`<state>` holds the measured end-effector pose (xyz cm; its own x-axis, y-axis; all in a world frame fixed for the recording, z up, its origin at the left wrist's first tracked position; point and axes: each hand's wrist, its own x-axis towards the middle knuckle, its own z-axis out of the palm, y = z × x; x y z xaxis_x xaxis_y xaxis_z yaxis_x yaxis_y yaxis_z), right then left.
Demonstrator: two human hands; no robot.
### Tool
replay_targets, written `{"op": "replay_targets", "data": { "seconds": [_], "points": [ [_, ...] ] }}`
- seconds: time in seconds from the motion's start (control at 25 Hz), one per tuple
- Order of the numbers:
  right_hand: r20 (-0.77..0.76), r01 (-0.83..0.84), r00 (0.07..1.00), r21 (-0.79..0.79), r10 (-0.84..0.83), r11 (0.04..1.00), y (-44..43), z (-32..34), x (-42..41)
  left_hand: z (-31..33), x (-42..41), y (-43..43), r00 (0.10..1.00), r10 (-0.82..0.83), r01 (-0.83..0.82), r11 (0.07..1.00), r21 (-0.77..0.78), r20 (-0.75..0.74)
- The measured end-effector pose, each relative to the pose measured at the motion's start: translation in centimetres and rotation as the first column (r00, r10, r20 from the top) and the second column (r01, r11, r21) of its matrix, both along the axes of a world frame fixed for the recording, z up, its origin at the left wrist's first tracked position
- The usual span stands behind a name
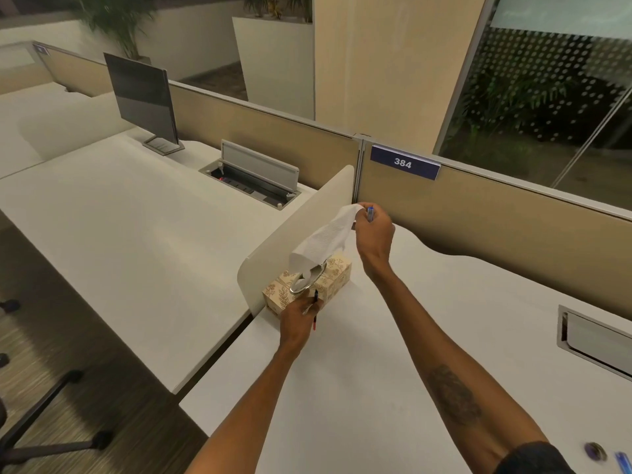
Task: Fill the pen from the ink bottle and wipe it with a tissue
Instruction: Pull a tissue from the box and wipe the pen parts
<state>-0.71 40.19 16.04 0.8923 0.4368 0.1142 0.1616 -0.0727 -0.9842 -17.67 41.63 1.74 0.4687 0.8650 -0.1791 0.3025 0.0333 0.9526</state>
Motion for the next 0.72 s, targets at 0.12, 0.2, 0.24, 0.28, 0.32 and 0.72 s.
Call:
{"op": "replay_targets", "data": {
  "seconds": [0.12,0.2,0.24,0.28,0.32,0.72],
  "points": [
    [-0.105,0.007,0.994,0.065,0.000,0.998,-2.6,0.2,1.7,0.3,-0.4,-0.5,0.997,-0.004,0.006,1.000,-0.017,0.083],
    [-0.144,0.001,0.989,0.102,0.014,0.995,-5.0,-0.2,2.7,0.6,-0.4,-0.9,0.989,0.010,-0.009,1.000,-0.007,0.150],
    [-0.163,0.004,0.987,0.115,0.014,0.993,-6.2,-0.4,3.2,0.9,-0.1,-1.3,0.984,0.022,-0.023,1.000,0.007,0.179],
    [-0.185,0.015,0.983,0.129,0.009,0.991,-7.6,-0.5,3.7,1.6,0.3,-1.9,0.978,0.037,-0.040,0.999,0.013,0.206],
    [-0.207,0.033,0.978,0.142,-0.003,0.989,-8.9,-0.5,4.2,2.3,0.8,-2.7,0.971,0.052,-0.056,0.998,0.014,0.233],
    [-0.274,0.196,0.952,0.216,-0.133,0.957,-21.6,1.9,6.8,7.8,4.9,-13.5,0.942,-0.111,0.010,0.952,0.305,0.318]
  ]
}}
